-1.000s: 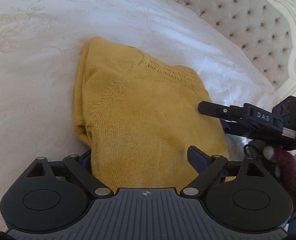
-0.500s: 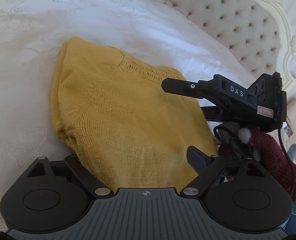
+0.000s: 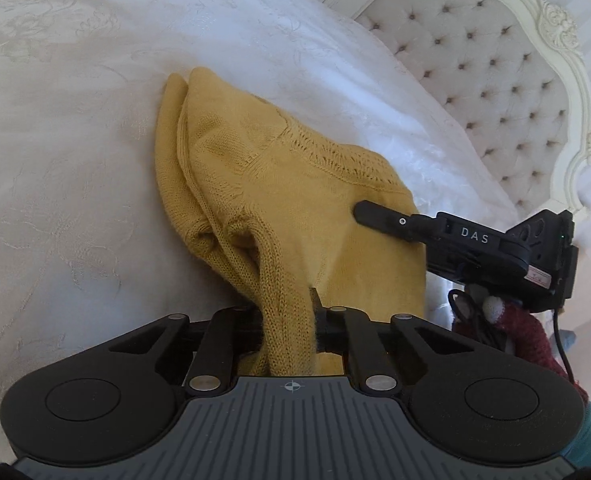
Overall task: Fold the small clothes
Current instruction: 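Grasp the side edge with the left gripper and fold it across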
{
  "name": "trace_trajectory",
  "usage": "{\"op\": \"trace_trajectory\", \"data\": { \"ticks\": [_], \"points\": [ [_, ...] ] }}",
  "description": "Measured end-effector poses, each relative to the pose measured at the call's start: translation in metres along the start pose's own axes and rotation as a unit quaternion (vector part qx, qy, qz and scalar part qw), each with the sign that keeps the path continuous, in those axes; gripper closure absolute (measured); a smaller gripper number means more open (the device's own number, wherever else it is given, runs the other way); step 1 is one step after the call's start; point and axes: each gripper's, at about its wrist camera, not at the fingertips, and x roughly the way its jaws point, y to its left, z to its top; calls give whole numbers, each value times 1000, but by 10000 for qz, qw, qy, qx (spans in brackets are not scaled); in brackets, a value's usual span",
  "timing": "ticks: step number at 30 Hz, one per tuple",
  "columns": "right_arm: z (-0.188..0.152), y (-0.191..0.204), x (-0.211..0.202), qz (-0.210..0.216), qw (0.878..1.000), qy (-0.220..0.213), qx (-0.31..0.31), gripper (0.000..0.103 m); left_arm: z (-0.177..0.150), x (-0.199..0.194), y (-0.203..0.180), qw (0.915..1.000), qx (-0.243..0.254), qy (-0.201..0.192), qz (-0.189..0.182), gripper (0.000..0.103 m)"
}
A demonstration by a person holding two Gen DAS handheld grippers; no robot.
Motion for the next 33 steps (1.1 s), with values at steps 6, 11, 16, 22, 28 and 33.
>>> {"op": "trace_trajectory", "data": {
  "ticks": [6,11,16,22,28,33],
  "points": [
    [-8,28,-33,-129,9998,120,-19,65,-13,-25,-20,9994,-91,97,-322,90],
    [-37,48,-73,-248,9990,351,-106,65,-42,-53,-37,9981,-73,293,-530,90],
    [-76,63,-112,-293,9979,572,-103,65,-83,-80,-51,9966,-162,485,-651,90],
    [-134,76,-136,-678,9915,968,-541,61,-137,-95,-58,9973,14,679,-281,90],
    [-167,76,-142,-1611,9794,611,-1051,49,-169,-92,-38,9972,-125,664,318,85],
    [-177,67,-148,-1918,9766,47,-973,42,-174,-101,-37,9975,118,423,560,80]
  ]
}}
